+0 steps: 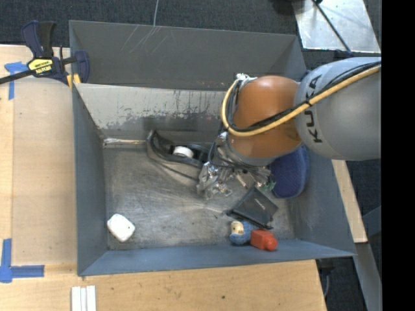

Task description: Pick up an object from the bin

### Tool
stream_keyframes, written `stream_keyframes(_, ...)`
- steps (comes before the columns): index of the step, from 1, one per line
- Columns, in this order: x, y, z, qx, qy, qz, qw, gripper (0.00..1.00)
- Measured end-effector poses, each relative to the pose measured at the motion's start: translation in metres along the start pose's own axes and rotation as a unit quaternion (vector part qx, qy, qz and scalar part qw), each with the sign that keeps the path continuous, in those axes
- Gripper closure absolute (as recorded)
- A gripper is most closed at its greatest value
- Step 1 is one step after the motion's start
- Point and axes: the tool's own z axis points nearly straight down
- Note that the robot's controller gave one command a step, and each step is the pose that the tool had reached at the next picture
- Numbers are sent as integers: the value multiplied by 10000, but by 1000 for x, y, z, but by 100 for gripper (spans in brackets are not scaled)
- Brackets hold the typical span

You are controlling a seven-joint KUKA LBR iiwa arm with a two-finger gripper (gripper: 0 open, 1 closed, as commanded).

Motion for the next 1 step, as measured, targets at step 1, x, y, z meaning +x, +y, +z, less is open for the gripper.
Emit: stream_keyframes(1,47,25,-120,24,-47,-664,9978,100)
